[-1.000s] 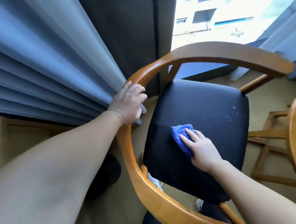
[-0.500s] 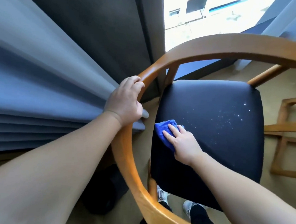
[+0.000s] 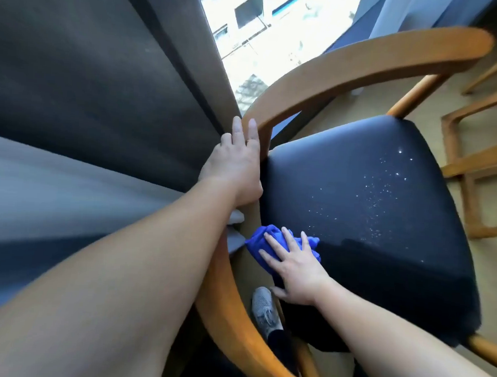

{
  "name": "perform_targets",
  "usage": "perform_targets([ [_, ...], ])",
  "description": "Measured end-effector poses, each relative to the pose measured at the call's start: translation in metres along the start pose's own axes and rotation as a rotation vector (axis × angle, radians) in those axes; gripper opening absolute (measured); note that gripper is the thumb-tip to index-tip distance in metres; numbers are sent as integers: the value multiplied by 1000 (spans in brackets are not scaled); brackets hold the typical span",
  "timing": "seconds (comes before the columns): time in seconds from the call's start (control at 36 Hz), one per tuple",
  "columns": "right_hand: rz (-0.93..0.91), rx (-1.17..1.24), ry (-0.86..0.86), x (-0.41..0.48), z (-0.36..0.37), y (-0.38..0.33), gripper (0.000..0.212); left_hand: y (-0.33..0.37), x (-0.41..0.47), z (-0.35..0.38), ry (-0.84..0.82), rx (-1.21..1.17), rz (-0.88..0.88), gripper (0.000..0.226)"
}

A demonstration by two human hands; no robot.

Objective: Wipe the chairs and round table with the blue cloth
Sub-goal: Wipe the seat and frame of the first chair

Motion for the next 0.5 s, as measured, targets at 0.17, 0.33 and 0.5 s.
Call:
perform_targets([
  [0.17, -11, -47, -3, 13, 5, -3, 63, 2, 37, 2, 80, 17, 47, 97],
  [0.33, -97, -107, 4, 15, -5, 7, 62, 5, 51, 3, 117, 67, 61, 99],
  [0.5, -169, -169, 64, 11, -11, 29, 59, 7, 49, 0, 120, 92, 60, 99],
])
Point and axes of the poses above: each hand's wrist, its own x-axis towards the middle knuckle, its own z-axis out of the palm, y = z × x, the point moved 1 cm from there along x, towards the middle knuckle, and after that the axes turned 5 degrees about z, right-handed, at the moved point
